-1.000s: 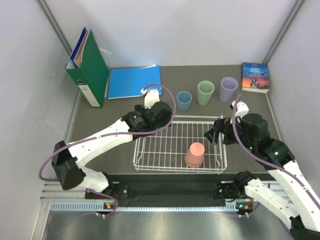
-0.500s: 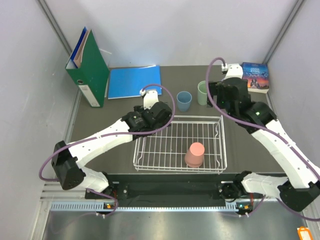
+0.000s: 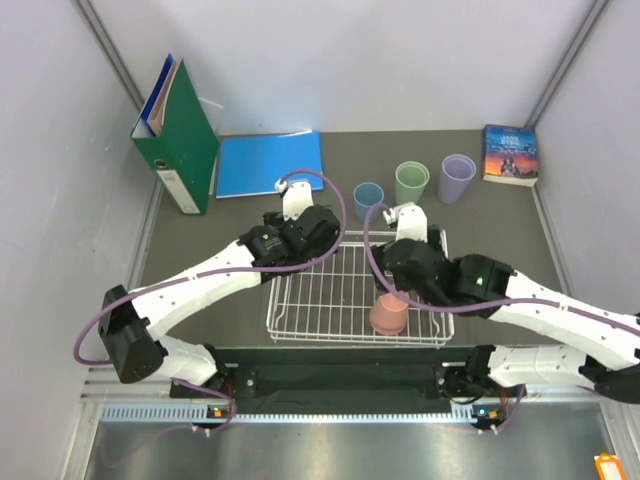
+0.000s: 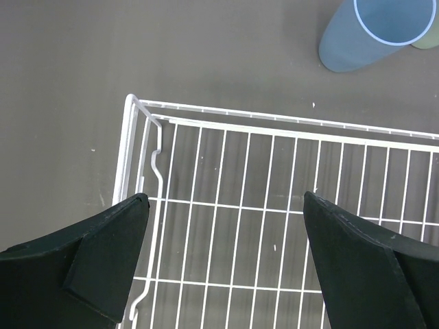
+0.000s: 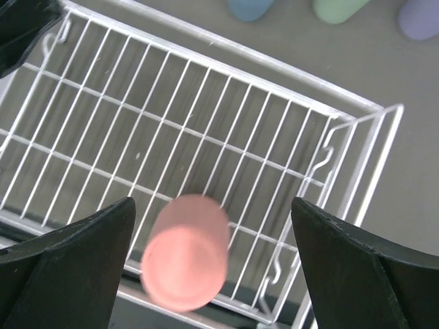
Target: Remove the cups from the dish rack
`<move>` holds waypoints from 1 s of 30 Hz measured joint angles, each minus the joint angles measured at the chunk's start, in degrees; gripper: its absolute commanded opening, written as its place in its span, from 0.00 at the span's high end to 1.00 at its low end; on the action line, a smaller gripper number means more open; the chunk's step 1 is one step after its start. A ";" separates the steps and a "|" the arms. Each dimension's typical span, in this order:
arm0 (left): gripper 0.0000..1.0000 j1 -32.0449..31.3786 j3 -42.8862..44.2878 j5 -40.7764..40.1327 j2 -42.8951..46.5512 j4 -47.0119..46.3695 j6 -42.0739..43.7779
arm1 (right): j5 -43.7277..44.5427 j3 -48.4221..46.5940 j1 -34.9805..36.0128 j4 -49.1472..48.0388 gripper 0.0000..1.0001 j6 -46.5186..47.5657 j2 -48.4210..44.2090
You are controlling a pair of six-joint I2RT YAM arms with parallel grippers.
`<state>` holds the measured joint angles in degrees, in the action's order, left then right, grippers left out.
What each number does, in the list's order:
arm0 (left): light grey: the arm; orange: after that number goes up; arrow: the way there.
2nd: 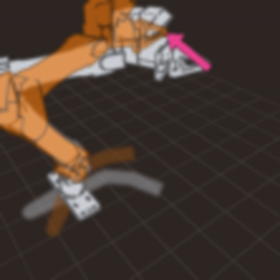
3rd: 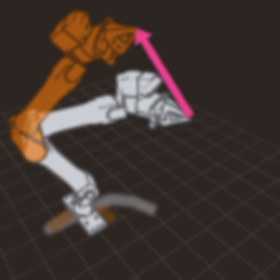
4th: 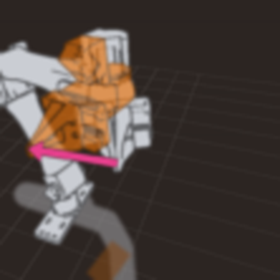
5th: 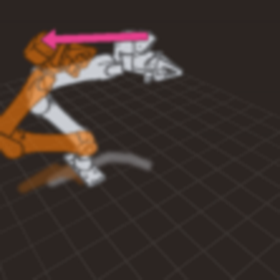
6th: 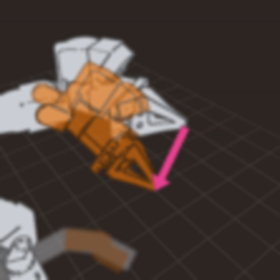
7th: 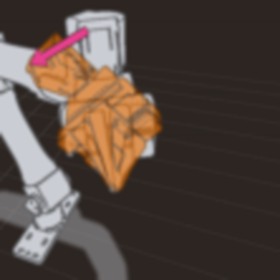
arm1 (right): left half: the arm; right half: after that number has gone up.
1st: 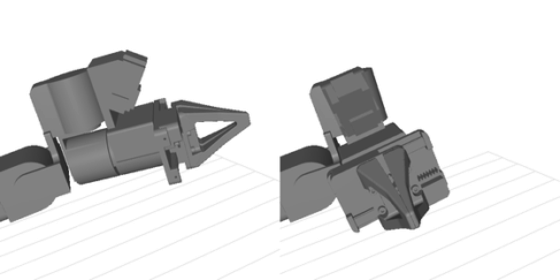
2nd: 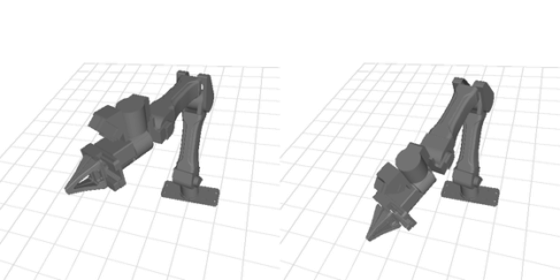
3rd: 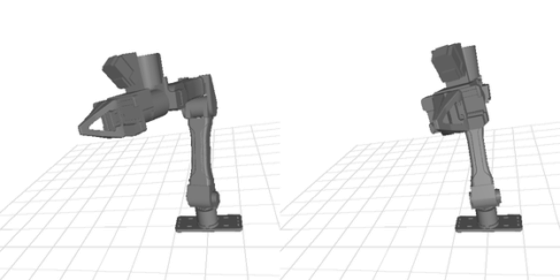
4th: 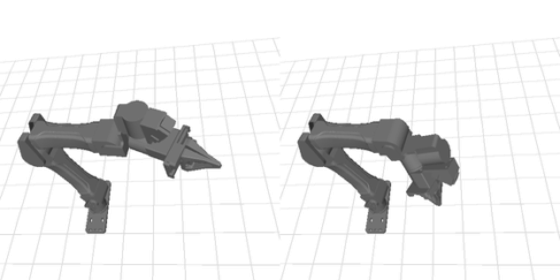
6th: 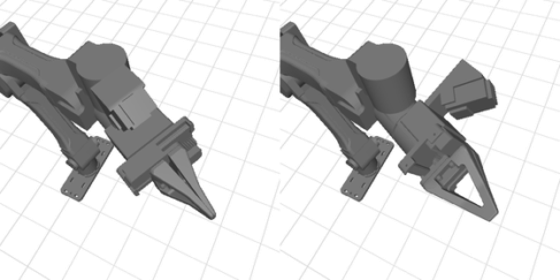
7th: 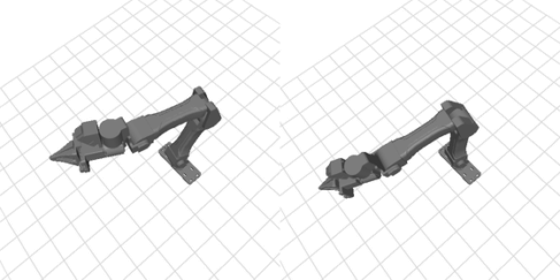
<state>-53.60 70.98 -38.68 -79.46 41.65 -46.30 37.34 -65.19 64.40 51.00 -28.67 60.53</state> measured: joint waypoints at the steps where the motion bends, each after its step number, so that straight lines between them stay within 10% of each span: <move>1: 0.01 0.00 -0.07 0.00 0.04 0.00 0.07 | 0.52 0.00 1.92 1.05 0.05 -1.77 0.00; 24: 0.01 0.70 -2.60 0.50 1.75 -0.02 0.57 | 1.97 10.84 12.39 5.46 0.07 -22.45 1.31; 30: 0.01 0.72 -2.91 0.85 1.75 -0.02 0.52 | 1.29 11.26 12.39 2.69 0.59 -21.81 2.67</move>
<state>-52.88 68.07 -37.82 -77.71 41.63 -45.78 38.63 -53.93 76.79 53.69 -50.48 63.20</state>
